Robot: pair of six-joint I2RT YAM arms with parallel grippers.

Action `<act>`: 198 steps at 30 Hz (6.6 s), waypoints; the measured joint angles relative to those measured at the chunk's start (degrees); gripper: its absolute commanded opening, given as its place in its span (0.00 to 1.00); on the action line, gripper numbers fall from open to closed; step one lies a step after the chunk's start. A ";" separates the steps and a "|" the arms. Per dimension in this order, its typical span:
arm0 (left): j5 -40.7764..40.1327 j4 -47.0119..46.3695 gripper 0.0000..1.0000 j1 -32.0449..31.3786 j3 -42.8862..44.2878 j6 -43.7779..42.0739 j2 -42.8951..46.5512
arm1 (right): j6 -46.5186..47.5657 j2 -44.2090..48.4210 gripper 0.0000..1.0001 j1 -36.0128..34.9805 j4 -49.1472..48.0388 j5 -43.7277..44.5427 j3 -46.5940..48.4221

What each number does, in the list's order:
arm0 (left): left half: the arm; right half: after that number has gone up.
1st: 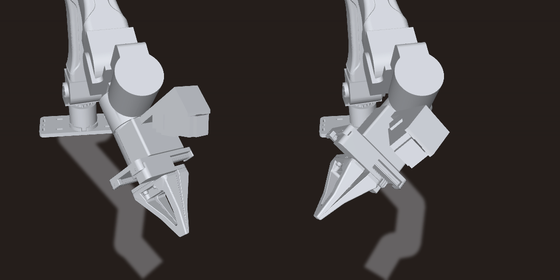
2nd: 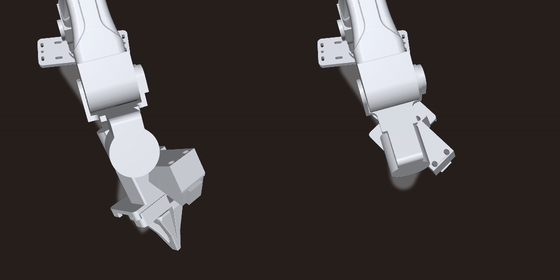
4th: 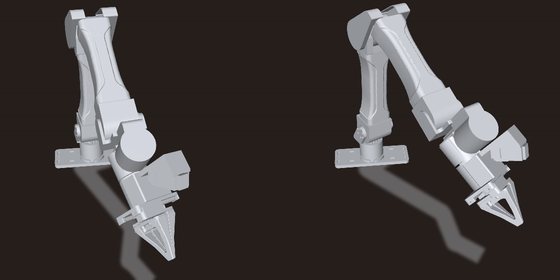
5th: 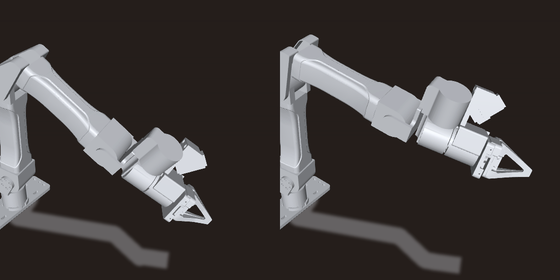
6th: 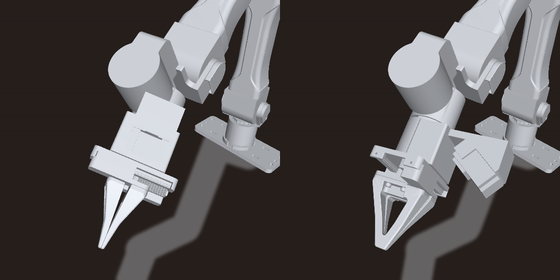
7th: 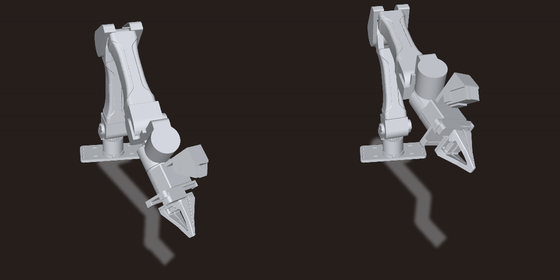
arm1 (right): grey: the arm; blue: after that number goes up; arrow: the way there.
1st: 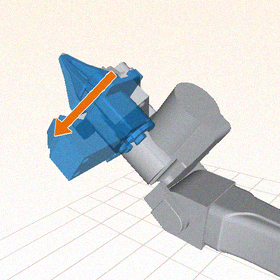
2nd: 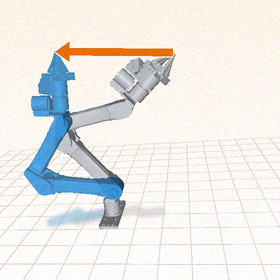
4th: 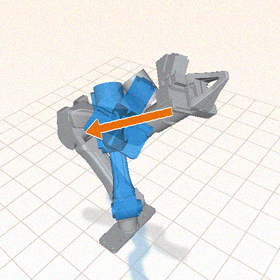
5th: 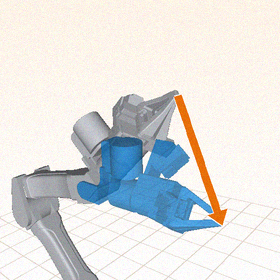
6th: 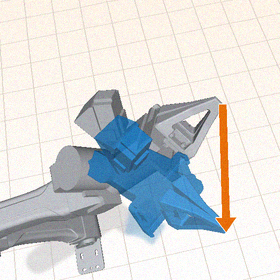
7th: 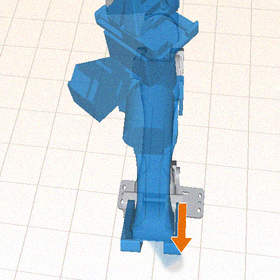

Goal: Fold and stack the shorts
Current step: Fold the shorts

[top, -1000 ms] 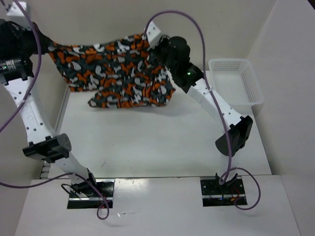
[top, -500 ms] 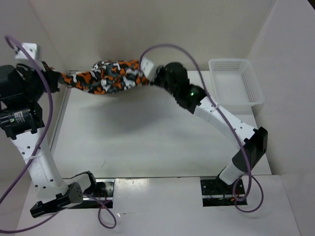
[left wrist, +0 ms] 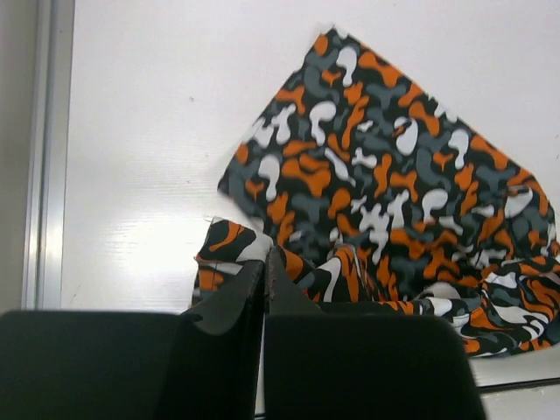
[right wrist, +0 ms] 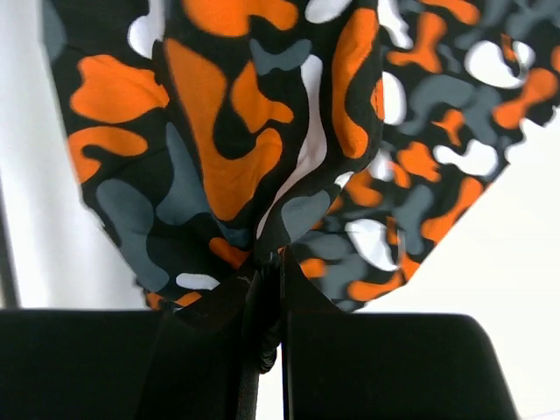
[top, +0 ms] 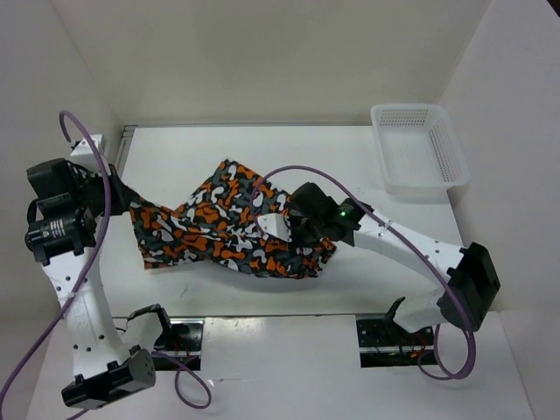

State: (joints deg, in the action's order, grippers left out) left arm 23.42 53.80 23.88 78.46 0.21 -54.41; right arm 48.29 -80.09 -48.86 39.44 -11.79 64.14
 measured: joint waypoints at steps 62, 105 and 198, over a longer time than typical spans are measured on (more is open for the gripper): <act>-16.65 -16.83 0.94 -32.30 33.29 0.00 -71.52 | -33.51 -9.07 0.93 44.94 -17.35 0.42 -6.38; -9.86 -9.73 0.75 -21.51 -4.07 0.04 -40.09 | -28.41 -20.79 0.90 22.25 -20.76 10.12 13.14; -19.04 -26.01 0.28 -29.24 29.14 -0.04 -72.13 | -31.26 -21.59 0.83 36.87 -19.67 18.71 13.22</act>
State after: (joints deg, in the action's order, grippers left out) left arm 4.38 27.79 -5.37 107.59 0.16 -126.54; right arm 17.04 -101.69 -11.99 19.77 6.92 77.36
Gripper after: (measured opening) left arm 0.105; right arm 0.375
